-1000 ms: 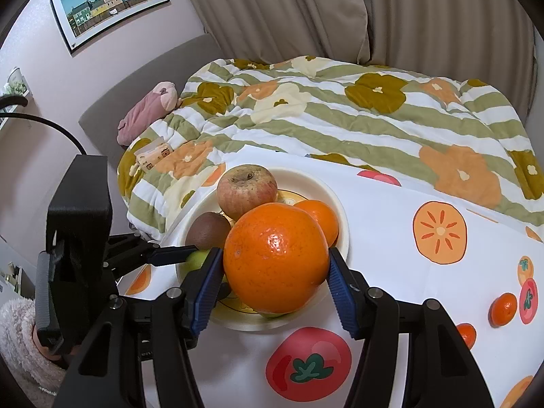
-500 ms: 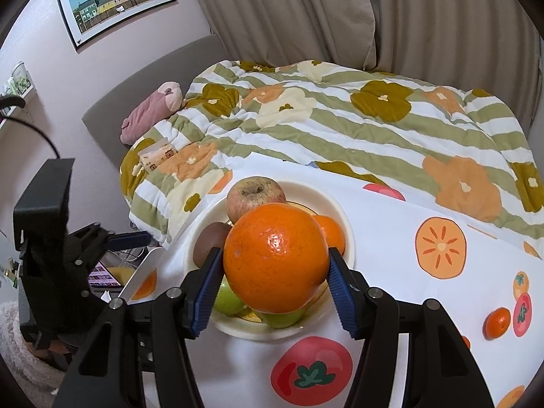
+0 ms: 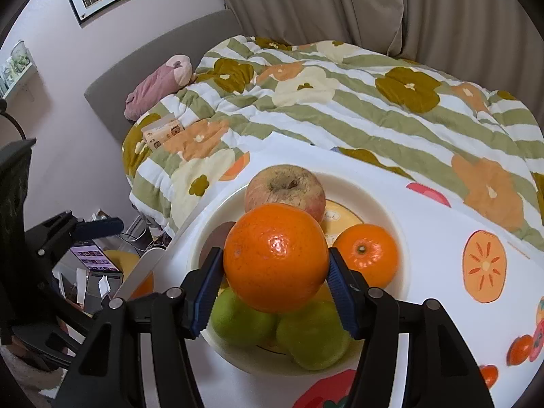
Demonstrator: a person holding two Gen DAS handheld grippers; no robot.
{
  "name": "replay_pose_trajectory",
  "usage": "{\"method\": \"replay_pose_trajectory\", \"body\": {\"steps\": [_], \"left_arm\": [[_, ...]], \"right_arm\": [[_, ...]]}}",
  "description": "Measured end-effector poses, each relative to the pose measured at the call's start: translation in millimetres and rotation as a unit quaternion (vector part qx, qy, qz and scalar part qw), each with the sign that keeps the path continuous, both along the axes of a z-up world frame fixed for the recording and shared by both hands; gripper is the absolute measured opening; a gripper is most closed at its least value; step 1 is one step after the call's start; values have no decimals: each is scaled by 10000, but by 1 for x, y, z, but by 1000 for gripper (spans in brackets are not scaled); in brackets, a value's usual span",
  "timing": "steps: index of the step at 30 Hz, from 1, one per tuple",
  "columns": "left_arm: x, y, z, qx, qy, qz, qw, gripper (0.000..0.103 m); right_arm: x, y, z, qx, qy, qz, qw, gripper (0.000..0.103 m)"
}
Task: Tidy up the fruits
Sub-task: 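Lower the green apple into the bowl with the left tool while the right tool releases the orange, then withdraw both tools from the bowl toward the mandarins and tomatoes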
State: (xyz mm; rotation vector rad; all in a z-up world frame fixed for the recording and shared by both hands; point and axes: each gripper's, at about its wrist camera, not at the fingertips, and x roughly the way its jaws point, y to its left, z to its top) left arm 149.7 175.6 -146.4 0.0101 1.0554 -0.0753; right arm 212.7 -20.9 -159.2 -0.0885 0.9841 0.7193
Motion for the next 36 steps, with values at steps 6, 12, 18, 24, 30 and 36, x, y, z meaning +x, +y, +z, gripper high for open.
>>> {"method": "replay_pose_trajectory", "body": {"steps": [6,12,18,24,30,36], "left_arm": [[2,0,-8,-32,118,-109,9999,103],[-2,2,-12,-72,187,-78,9998,103],[-5,2,-8,-28,127,-105,9999,103],[-10,-1,9,40,-105,-159,9998,103],[-12,-10,33,36,-353,-385,9986,103],[-21,-37,58,56,-653,-647,9958,103]], "right_arm": [[1,6,-15,-151,136,-151,9997,60],[-1,-9,-7,375,11,-439,9983,100],[-3,-15,-2,318,-48,-560,9979,100],[-12,-25,15,219,-149,-866,9959,100],[-26,-47,44,211,-121,-1427,9895,100],[-51,-83,67,330,-223,-1786,9831,100]]}}
